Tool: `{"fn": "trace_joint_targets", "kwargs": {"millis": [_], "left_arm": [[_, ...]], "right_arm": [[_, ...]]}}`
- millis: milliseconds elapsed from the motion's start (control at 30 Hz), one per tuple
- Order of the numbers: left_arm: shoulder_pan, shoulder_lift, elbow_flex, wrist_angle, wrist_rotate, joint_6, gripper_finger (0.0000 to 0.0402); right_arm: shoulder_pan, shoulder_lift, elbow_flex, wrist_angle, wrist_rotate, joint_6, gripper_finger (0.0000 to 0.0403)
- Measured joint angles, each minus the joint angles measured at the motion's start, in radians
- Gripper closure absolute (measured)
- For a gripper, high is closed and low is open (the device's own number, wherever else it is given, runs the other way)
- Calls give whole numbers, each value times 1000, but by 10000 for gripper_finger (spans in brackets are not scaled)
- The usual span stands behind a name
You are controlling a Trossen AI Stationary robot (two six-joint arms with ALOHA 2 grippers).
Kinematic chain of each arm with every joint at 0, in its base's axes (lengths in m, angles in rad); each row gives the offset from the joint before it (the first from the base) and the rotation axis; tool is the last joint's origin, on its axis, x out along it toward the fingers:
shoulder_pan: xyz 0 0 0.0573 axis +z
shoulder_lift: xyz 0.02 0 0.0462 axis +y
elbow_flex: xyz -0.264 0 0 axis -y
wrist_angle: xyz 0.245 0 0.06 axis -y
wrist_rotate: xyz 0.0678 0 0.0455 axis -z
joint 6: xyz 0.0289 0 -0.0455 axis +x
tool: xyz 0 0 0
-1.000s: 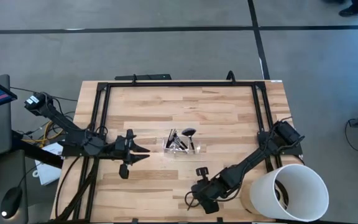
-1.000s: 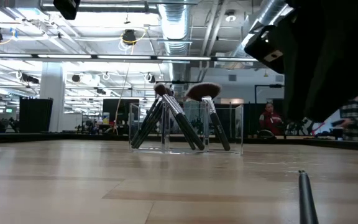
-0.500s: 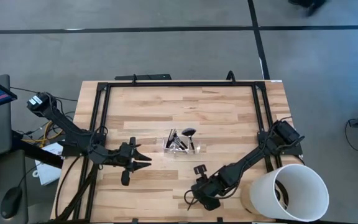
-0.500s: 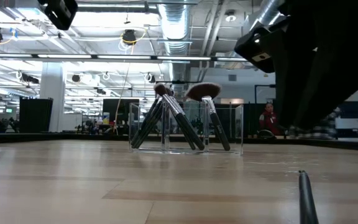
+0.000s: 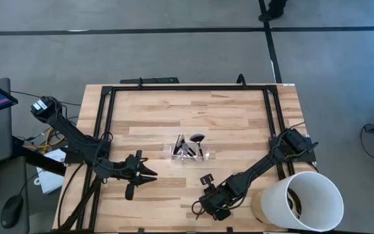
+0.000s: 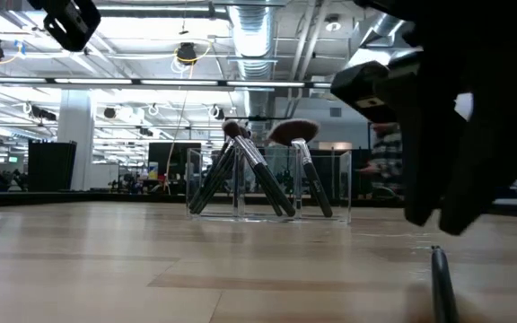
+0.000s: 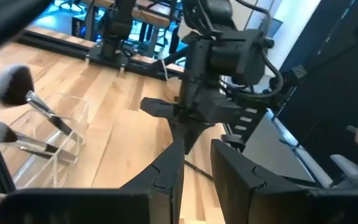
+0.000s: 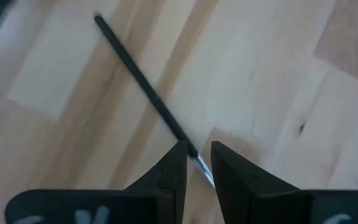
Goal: Put items in baskets/containers
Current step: Put the liner brush into the left section of the transparent organizer
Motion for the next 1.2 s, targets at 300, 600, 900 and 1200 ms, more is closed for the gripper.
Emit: {"fn": "trace_joint_targets", "kwargs": {"millis": [300, 600, 900, 1200], "left_arm": [[-26, 22, 0, 34, -22, -22, 325], [-75, 25, 0, 38, -35, -38, 325], [-77, 25, 0, 42, -34, -36, 325], [-77, 25, 0, 45, -34, -35, 325]], "right_arm": [[-10, 8, 0, 8, 6, -10, 337], [-4, 9, 0, -3, 1, -73, 337], [4, 15, 0, -18, 2, -80, 337], [-4, 15, 0, -17, 4, -124, 337]]}}
